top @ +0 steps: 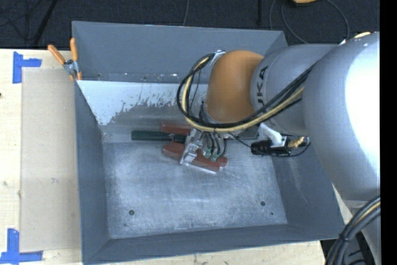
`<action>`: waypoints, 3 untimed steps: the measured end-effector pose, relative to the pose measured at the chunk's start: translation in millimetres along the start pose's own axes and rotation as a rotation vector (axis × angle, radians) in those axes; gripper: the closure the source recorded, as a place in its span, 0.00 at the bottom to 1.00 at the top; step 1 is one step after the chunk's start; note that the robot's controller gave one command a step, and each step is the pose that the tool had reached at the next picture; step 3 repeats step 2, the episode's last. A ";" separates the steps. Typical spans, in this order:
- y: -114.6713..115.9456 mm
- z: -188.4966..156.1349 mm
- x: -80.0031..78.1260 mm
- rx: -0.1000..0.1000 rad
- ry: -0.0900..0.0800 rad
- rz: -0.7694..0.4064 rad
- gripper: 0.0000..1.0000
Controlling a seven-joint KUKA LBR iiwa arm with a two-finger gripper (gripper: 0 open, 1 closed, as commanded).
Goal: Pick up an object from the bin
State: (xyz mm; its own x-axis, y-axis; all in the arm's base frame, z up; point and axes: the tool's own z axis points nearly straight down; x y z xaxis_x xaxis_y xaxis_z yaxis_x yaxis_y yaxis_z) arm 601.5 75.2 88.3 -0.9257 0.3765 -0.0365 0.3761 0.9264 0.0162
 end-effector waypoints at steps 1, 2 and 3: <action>-0.2 -14.1 2.8 0.009 0.024 -0.001 1.00; -0.1 -23.4 2.0 0.012 0.030 -0.002 1.00; -0.1 -23.4 2.0 0.012 0.030 -0.002 1.00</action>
Offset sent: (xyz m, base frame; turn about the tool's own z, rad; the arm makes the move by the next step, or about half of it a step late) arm 0.0002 -0.0001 0.0343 -0.0003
